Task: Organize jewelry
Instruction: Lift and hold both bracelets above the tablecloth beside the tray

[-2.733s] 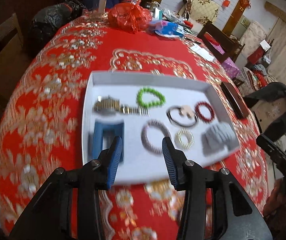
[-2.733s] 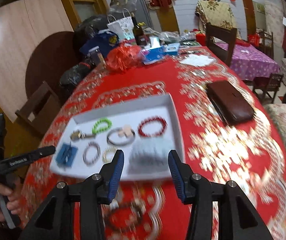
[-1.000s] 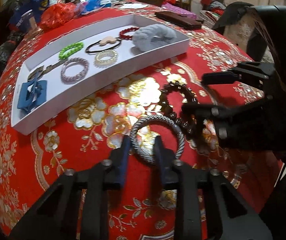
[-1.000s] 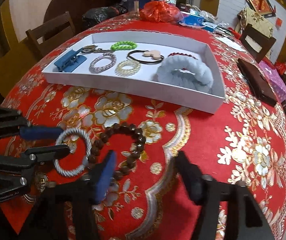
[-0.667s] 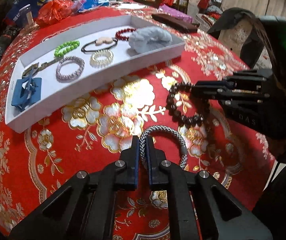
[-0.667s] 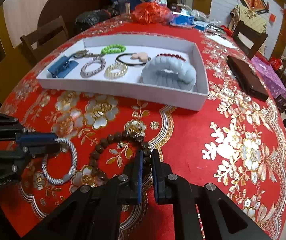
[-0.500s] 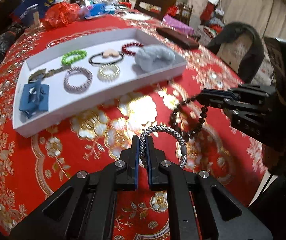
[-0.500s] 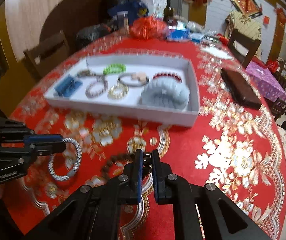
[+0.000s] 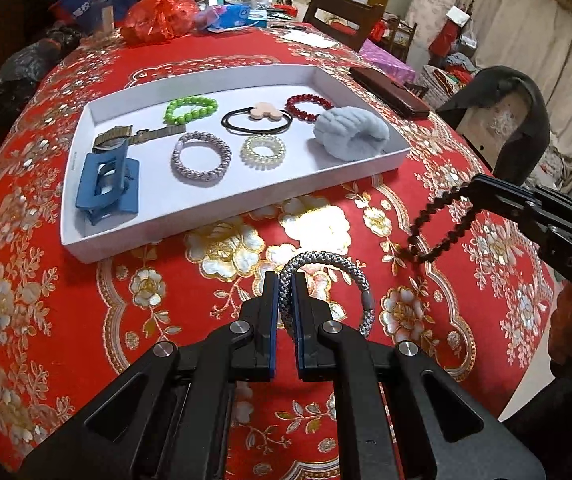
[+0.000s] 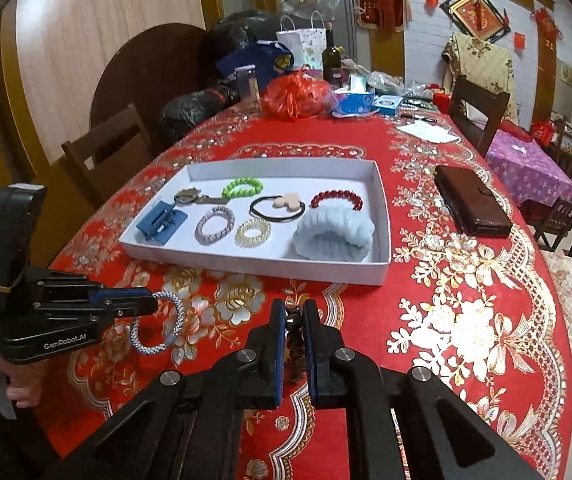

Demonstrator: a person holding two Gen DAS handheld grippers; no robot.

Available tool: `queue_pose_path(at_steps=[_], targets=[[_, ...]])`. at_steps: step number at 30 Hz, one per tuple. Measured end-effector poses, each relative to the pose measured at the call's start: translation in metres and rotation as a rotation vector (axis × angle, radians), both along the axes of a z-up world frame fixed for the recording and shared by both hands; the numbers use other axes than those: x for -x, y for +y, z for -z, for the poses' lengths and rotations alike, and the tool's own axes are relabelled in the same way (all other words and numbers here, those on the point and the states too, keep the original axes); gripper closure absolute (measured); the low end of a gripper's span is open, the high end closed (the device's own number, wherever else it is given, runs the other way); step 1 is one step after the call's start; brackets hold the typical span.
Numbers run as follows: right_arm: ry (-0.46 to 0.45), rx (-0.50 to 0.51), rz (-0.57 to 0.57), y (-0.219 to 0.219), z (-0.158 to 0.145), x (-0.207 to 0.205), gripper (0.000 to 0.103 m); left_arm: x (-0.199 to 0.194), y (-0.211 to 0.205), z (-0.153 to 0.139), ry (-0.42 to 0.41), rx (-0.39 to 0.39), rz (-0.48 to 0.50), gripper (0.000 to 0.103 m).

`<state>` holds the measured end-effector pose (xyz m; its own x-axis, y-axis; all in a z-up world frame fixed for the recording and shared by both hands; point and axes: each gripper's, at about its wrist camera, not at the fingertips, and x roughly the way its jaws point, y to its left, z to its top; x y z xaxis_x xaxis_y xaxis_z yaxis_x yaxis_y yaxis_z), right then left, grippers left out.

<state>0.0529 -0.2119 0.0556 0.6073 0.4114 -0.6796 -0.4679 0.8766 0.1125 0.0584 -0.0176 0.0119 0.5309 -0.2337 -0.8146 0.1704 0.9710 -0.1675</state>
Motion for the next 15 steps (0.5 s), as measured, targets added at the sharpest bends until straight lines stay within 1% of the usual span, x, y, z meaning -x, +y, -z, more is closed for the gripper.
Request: queue_pose_path(at_steps=[5, 10, 15], targets=[[-0.02, -0.006, 0.03, -0.001, -0.007, 0.001, 0.095, -0.001, 0.008, -0.004, -0.001, 0.006, -0.032, 0.098], [-0.024, -0.014, 0.066, -0.005, -0.01, -0.003, 0.095, -0.003, 0.018, -0.007, 0.011, 0.039, -0.065, 0.098], [-0.032, -0.023, 0.092, -0.007, -0.013, -0.004, 0.095, -0.003, 0.028, -0.012, -0.001, 0.056, -0.098, 0.098]])
